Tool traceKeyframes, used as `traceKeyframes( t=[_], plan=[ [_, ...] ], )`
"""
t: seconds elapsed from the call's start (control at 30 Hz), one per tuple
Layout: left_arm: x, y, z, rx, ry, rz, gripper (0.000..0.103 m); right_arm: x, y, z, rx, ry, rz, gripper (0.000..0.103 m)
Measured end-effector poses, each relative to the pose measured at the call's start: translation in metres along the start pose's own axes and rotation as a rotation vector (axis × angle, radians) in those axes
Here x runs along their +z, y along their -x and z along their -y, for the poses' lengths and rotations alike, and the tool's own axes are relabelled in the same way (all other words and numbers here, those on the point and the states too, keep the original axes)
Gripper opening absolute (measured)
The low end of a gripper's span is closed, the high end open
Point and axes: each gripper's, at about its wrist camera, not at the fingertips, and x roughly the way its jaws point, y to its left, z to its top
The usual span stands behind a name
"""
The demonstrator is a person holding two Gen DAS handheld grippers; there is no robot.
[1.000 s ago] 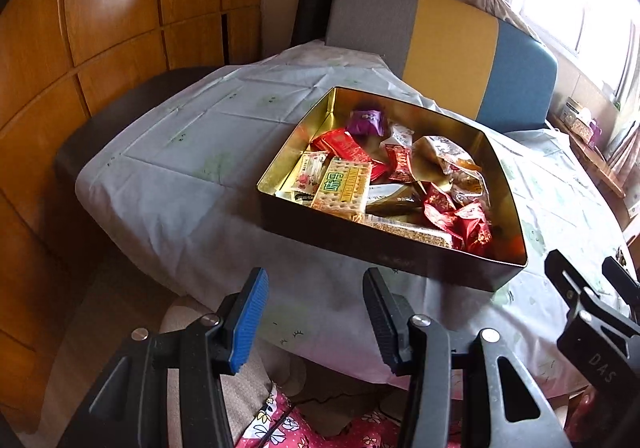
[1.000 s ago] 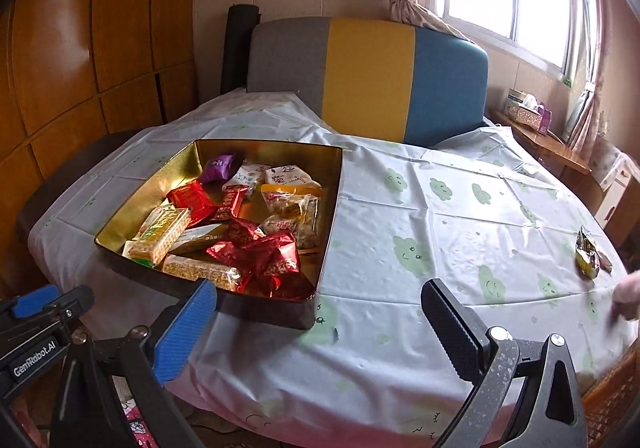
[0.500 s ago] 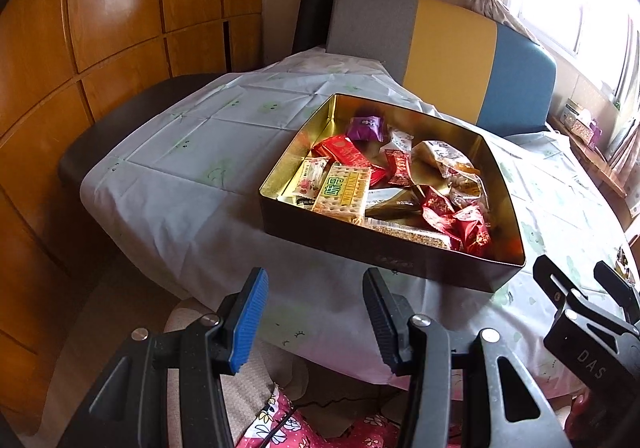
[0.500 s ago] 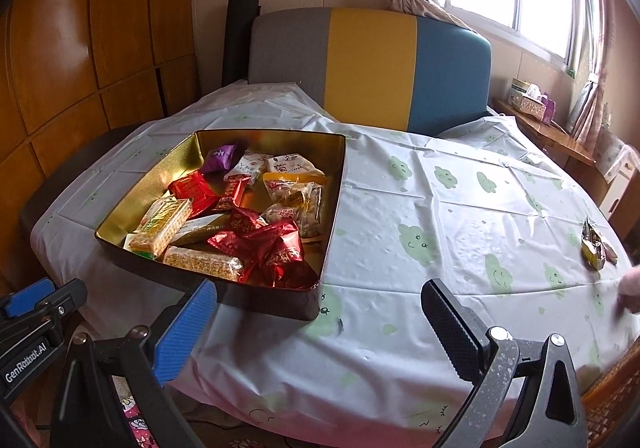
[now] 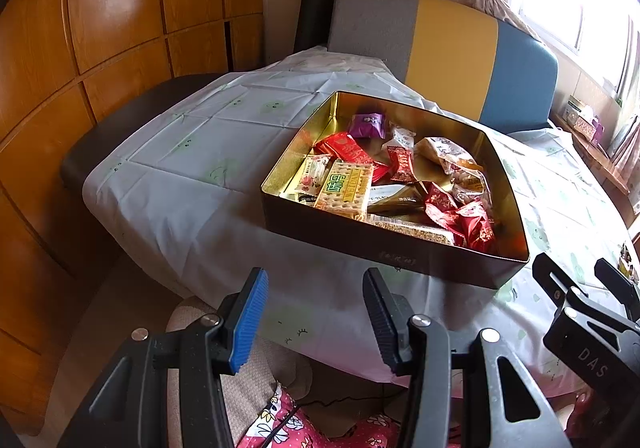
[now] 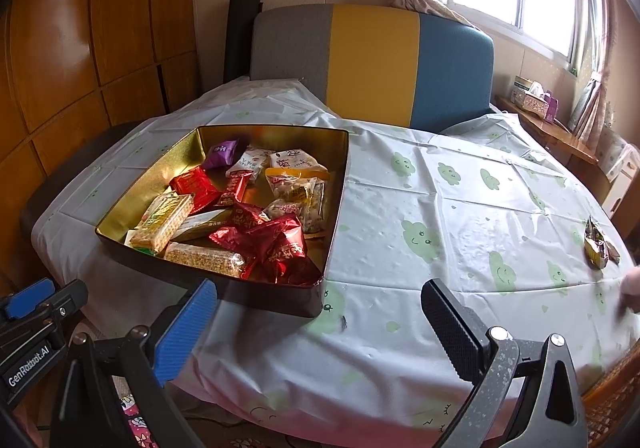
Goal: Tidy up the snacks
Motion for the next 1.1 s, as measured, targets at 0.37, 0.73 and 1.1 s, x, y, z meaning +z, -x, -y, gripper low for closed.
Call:
traceKeyframes(
  t=[0.37, 0.73, 1.1],
  plan=[
    [-0.0013, -0.0027, 0.0007, 0.004, -0.008, -0.014, 0.05, -0.0012, -0.003, -0.0006, 0.0, -0.006, -0.012, 0.103],
    [-0.0025, -0.0034, -0.0006, 0.015, -0.004, -0.01, 0.05, -0.002, -0.0059, -0.0021, 0.001, -0.002, -0.021, 0.103],
    [-0.0025, -0.0036, -0.0012, 0.02, -0.005, -0.003, 0.05, -0.0016, -0.0089, -0.0006, 0.002, -0.009, -0.026, 0.103]
  ],
)
